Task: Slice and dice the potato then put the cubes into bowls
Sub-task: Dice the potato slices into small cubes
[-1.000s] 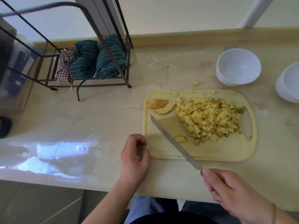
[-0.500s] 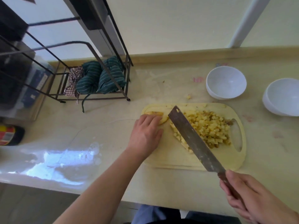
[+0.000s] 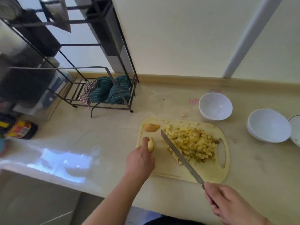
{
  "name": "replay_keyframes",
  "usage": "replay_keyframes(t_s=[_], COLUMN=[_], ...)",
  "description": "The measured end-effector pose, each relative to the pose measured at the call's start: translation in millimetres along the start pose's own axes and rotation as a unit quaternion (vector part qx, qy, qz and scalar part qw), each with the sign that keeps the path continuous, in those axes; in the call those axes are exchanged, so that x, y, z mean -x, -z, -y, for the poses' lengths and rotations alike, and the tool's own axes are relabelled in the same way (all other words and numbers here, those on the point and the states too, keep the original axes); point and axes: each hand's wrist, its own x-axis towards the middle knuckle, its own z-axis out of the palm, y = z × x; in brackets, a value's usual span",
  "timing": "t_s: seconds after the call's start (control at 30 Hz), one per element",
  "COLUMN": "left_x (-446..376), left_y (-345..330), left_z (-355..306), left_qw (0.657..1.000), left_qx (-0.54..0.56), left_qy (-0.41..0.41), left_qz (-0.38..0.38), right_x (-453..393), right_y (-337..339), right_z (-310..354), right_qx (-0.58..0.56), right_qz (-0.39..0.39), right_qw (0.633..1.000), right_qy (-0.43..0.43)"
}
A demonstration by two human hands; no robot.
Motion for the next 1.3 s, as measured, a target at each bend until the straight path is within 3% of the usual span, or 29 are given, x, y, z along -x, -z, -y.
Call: replay_keyframes(t_s=[0.23,0.53,0.7,0.9,1.0,1.1,1.3], left_x=[-7.4,-13.4,3.2,21.7,28.6,28.8,25.4], left_y=[5.2,-5.2,-17.6,-29.7,-40.6,-59.9,-69.9], left_z=[-6.8,-21.3,-22.8,-18.4,-4.2,13.9,20.7], left_qw=[0.988,0.969,0.968,0.974,0.969,0.943,0.928], left_qx=[0.086,0.148,0.162,0.179,0.161,0.134,0.133], left_qy=[0.129,0.195,0.192,0.123,-0.017,-0.13,-0.173], left_qz=[-0.011,-0.007,-0.005,-0.058,-0.187,-0.277,-0.303], right_x=[-27.7,-49.0,-48.4,-48.0,-46.6,-49.7,-58.6], right_y=[-22.0,-23.7,-0.2,14.0,15.3,13.2,16.0], right_z=[0.8,-0.1,0.9,9.3,12.7,13.4,4.8], right_qx=[0.08,0.117,0.089,0.147,0.171,0.213,0.233], right_qz=[-0.011,0.027,0.087,0.099,0.114,0.112,0.084], right_qw=[0.996,0.993,0.991,0.984,0.977,0.966,0.963], right_qy=[0.023,0.016,-0.041,0.013,0.049,0.092,0.11])
